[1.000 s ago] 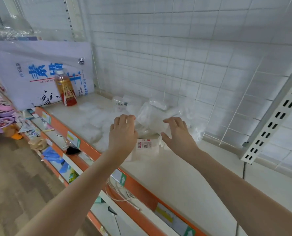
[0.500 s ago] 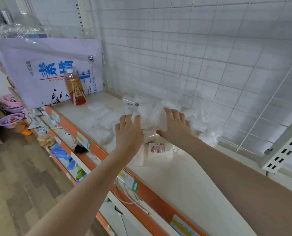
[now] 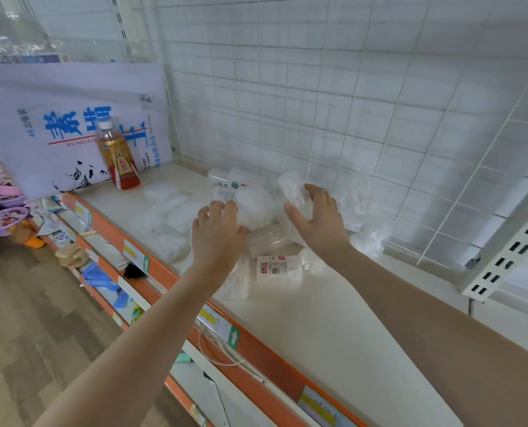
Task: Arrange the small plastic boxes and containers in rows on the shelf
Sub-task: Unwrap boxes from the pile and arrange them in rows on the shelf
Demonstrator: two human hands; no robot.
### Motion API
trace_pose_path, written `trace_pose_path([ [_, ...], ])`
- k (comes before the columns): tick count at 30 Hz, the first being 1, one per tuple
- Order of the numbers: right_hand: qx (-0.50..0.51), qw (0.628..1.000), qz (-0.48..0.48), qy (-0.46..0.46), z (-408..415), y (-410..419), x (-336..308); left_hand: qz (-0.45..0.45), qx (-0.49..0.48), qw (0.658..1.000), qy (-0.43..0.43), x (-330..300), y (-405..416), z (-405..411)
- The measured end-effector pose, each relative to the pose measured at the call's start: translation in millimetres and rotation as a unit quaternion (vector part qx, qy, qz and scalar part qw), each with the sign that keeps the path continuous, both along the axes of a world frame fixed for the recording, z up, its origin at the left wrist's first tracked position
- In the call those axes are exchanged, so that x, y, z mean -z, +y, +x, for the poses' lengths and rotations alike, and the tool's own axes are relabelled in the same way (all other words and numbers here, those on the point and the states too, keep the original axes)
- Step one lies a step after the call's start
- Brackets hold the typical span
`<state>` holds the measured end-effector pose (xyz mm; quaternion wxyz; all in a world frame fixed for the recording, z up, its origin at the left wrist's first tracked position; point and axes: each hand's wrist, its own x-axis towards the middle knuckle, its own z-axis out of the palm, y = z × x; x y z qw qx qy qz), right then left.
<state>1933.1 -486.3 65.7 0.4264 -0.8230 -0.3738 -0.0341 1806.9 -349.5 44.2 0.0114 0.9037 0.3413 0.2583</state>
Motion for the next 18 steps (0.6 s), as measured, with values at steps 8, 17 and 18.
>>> trace_pose_path([
  [8,0.083,0.953,0.235,0.175,-4,-34,-26,0.124,0.118,0.964,-0.204,-18,-21,-5],
  [17,0.078,0.893,0.287,0.339,-11,-141,-23,-0.335,0.241,0.854,-0.317,-35,-126,17],
  [18,0.088,0.887,0.292,0.348,-12,-157,-20,-0.391,0.26,0.817,-0.334,-34,-138,23],
])
